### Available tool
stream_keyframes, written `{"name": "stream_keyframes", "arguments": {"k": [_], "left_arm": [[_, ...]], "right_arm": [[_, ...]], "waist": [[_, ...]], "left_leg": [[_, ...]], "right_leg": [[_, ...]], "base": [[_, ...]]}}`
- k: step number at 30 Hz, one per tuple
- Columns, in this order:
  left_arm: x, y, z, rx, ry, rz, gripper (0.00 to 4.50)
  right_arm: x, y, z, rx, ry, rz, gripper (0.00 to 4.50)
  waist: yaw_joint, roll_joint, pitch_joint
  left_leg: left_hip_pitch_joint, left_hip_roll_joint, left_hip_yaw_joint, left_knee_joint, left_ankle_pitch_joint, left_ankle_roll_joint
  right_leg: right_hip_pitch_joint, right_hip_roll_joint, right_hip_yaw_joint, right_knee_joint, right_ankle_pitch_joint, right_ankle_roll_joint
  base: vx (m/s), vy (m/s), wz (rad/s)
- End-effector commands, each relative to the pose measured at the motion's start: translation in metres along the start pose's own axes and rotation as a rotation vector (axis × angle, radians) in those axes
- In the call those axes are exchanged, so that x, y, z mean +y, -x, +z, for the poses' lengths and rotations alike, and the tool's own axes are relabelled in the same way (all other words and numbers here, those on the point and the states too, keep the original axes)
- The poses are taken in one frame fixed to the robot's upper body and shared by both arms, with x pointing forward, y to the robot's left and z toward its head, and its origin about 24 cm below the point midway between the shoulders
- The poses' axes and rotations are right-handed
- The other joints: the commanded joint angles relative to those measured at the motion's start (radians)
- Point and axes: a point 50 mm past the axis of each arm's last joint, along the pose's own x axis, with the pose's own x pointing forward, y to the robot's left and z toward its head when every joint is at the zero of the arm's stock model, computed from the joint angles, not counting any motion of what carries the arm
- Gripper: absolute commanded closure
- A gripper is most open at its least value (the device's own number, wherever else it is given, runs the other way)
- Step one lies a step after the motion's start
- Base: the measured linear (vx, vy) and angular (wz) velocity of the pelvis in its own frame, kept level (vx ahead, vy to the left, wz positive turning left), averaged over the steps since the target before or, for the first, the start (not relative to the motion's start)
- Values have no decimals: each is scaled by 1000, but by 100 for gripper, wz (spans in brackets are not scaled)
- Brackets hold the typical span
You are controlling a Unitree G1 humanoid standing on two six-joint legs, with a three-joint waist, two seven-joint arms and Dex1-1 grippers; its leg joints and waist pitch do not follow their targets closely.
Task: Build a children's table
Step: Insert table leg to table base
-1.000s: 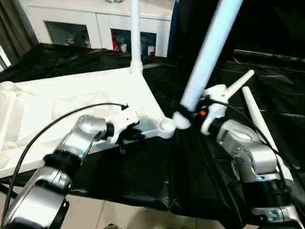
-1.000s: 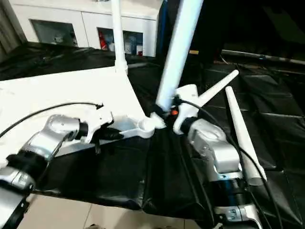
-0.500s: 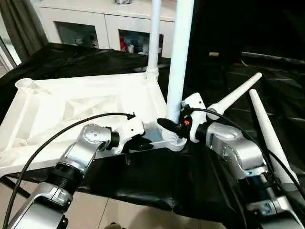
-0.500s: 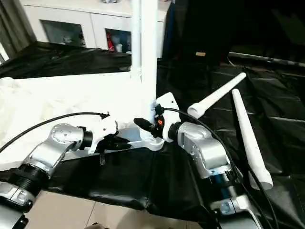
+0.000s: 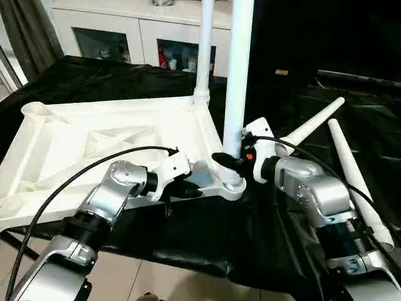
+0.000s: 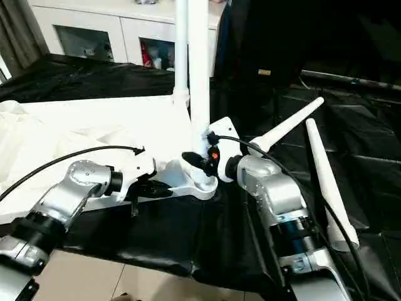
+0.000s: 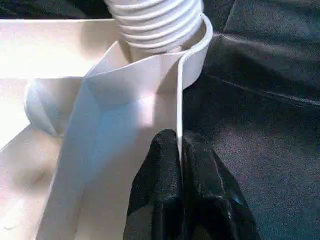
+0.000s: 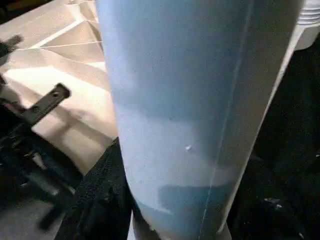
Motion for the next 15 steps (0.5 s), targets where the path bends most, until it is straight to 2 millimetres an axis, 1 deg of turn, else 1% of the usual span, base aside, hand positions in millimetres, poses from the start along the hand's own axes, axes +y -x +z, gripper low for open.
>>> {"name": "stream_keyframes", "arguments": {"k": [1,3,4,6,7,9,11,13,15], "left_arm": [[-1,-5,2,24,-12,-12,450],[0,-6,3,21,-11,-14,450],[0,-6,3,21,-13,-15,450],[1,-6,4,18,-16,-14,450],[1,-6,4,15,-15,-15,450],[1,-6,4,15,-16,-15,450],[1,-6,4,17,-17,-14,450],[1,-7,4,16,-18,-13,450],[1,-7,4,12,-17,-16,450]], "right_arm": [[-2,4,-4,16,-27,-5,257],[-1,4,-7,38,-28,-1,257],[0,4,-8,42,-28,2,257],[0,5,-9,53,-19,-4,257],[-1,5,-11,64,-10,-13,257],[-3,5,-13,79,3,-31,257],[-4,6,-13,82,4,-39,257],[-4,7,-12,78,3,-39,257],[-6,8,-12,77,2,-46,258]], "waist": [[-5,-2,-67],[-4,-4,-66],[-3,-2,-67],[-4,-4,-67],[-4,-3,-67],[-4,-4,-66],[-4,-5,-66],[-4,-4,-66],[-4,-6,-67]], "left_leg": [[16,35,-10,-75,-230,-22],[15,35,-10,-75,-228,-23],[15,35,-10,-75,-225,-23],[14,35,-11,-76,-223,-23],[16,35,-10,-75,-225,-23],[16,35,-10,-75,-233,-24],[16,34,-10,-75,-228,-25],[15,35,-10,-75,-229,-24],[16,35,-10,-75,-229,-22]], "right_leg": [[45,-79,52,-82,-334,-140],[45,-79,51,-83,-339,-138],[45,-80,51,-82,-338,-137],[46,-80,51,-81,-332,-137],[44,-79,51,-82,-336,-136],[44,-80,51,-84,-351,-135],[44,-79,51,-84,-355,-133],[44,-80,51,-84,-352,-135],[44,-81,51,-85,-353,-134]], "base": [[0,0,0],[0,0,0],[0,0,0],[0,0,0],[0,0,0],[0,0,0],[0,0,0],[0,0,0],[0,0,0]]}}
